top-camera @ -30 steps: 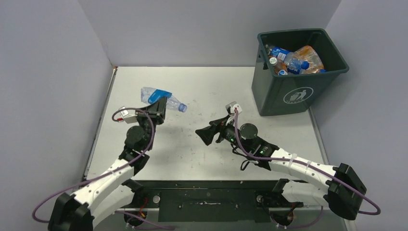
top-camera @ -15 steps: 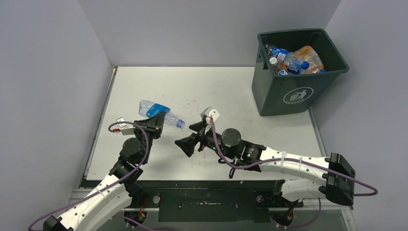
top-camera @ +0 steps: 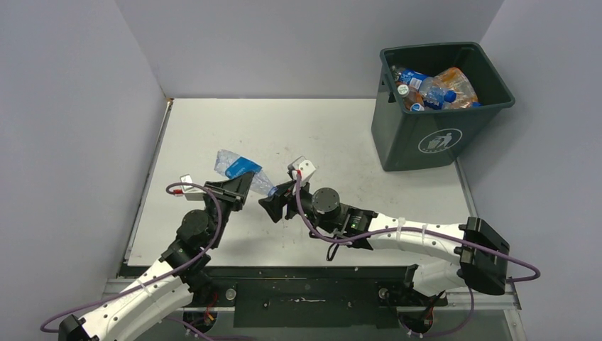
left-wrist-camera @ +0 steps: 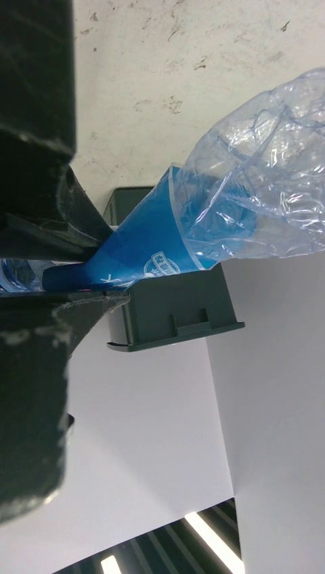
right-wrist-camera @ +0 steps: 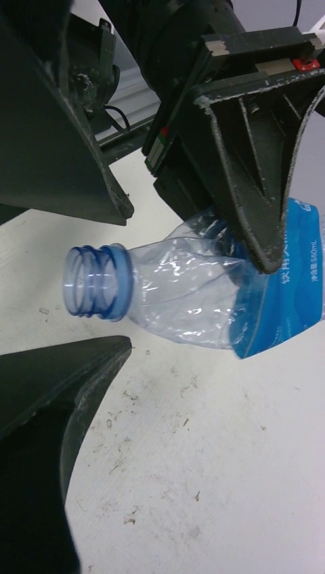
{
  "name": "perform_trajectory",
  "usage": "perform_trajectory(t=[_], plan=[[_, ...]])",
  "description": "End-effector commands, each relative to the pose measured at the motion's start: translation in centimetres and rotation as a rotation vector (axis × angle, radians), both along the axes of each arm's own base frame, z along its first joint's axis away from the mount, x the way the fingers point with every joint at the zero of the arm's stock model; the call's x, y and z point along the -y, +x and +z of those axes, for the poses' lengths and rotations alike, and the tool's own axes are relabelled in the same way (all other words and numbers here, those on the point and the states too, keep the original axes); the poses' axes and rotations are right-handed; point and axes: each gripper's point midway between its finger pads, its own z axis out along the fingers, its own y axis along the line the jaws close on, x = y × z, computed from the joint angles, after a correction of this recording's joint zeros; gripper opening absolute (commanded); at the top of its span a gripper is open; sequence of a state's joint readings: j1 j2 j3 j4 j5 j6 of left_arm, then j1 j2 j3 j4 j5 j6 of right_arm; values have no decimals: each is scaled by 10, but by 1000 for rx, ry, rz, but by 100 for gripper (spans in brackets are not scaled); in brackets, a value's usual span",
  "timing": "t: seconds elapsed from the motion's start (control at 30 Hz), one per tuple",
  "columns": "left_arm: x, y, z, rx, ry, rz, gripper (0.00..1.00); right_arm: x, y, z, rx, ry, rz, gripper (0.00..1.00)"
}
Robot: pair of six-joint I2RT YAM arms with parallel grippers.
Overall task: Put the plastic bottles in the bin
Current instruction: Place the plastic bottle in the trash bin.
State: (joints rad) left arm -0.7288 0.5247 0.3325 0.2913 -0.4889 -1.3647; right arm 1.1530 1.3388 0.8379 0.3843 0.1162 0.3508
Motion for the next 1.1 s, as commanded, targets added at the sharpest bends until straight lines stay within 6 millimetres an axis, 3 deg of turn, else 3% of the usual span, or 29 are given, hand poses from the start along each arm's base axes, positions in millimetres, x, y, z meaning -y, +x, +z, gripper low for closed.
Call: perform_trajectory(t=[0.0, 0.1, 0.17, 0.2, 0.23, 0.33, 0.47, 0.57, 0.67, 0.73, 0.8, 0.9, 1.07], plan=[[12, -10, 8, 50, 4, -65, 0, -14, 4, 40, 47, 110, 9, 56], [19, -13, 8, 57, 23, -96, 0, -16, 1, 42, 52, 117, 29, 38], [20, -14, 7, 60, 38, -103, 0, -16, -1, 42, 52, 112, 42, 18], [19, -15, 7, 68, 52, -99, 5, -14, -2, 44, 48, 105, 42, 8], [17, -15, 9, 77, 69, -88, 24, -11, -3, 45, 50, 93, 42, 6], [2, -15, 15, 87, 176, -23, 95, 10, -3, 47, 60, 33, 11, 5], [-40, -14, 34, 128, 518, 142, 96, 55, 3, 66, 52, -74, -53, 5], [-52, -21, 62, 254, 896, 147, 96, 91, 9, 58, -34, -236, -72, 5], [-27, -27, 84, 392, 1202, -32, 96, 110, 4, 59, -93, -342, -51, 5], [-5, -34, 81, 489, 1374, -210, 96, 117, -3, 51, -128, -408, -32, 5], [21, -57, 70, 664, 1496, -453, 96, 119, -12, 46, -152, -432, 11, 5], [35, -79, 53, 890, 1622, -629, 96, 120, -23, 41, -187, -462, 66, 5], [40, -73, 42, 994, 1797, -688, 96, 119, -35, 42, -210, -489, 137, 5]])
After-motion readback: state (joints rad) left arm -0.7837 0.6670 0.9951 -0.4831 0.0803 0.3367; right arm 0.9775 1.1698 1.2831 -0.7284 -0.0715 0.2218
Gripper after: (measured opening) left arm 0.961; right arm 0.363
